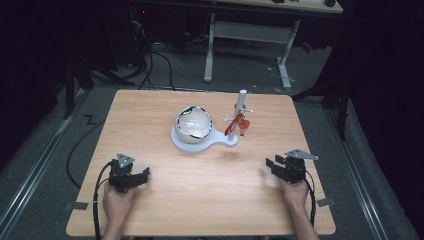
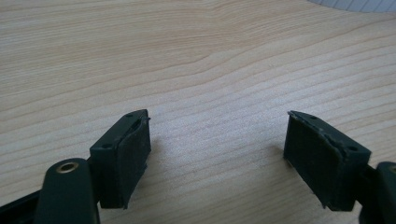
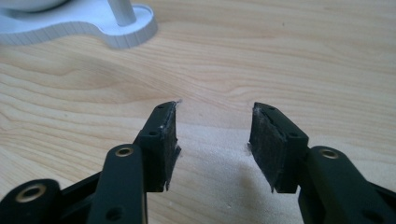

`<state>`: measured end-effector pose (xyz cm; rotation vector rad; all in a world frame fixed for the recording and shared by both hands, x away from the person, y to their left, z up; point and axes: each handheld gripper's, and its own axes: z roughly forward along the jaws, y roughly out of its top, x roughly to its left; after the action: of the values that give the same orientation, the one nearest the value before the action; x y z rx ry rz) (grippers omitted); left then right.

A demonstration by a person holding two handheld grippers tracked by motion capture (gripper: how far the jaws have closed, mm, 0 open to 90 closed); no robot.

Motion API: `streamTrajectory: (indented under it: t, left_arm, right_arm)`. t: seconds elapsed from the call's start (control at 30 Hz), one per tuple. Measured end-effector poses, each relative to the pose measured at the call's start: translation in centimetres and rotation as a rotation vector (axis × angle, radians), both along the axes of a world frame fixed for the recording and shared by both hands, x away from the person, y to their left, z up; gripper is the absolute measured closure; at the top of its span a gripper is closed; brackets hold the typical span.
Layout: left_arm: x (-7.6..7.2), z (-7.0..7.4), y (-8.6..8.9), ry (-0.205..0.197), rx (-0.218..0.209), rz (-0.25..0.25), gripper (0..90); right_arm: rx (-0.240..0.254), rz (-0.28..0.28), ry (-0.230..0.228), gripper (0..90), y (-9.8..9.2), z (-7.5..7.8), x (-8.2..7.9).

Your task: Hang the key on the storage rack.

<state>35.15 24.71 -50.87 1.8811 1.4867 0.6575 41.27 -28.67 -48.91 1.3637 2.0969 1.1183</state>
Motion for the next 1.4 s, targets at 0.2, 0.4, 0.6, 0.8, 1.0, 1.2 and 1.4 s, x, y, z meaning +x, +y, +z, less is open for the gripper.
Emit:
streamTrajectory:
  t: [0.2, 0.4, 0.6, 0.8, 1.0, 1.2, 1.4]
  left_arm:
    - [0.0, 0.0, 0.0, 0.0, 0.0, 0.001, 23.3]
    - [0.0, 0.0, 0.0, 0.001, 0.0, 0.0, 23.3]
    - [0.0, 0.0, 0.0, 0.001, 0.0, 0.0, 23.3]
    - [0.0, 0.0, 0.0, 0.0, 0.0, 0.0, 23.2]
    - [0.0, 0.0, 0.0, 0.001, 0.0, 0.0, 23.3]
    - [0.0, 0.0, 0.0, 0.002, 0.001, -0.001, 23.2]
    - [-0.1, 0.0, 0.0, 0.001, -0.001, 0.002, 23.2]
  right_arm:
    - [-0.005, -0.018, -0.007, 48.4, 0.0, -0.2, 0.2]
    - [-0.025, -0.061, 0.02, 46.2, -0.4, -0.7, 0.6]
    - [-0.041, -0.055, 0.028, 45.6, -0.1, -1.1, 0.8]
    - [-0.075, -0.022, 0.029, 42.7, 0.4, -1.2, 0.8]
    - [-0.092, -0.035, 0.05, 39.5, 0.4, -1.3, 0.8]
    - [-0.142, -0.053, 0.04, 36.6, 0.9, -1.3, 0.6]
    - [-0.141, -0.057, 0.044, 35.4, 1.2, -1.3, 0.2]
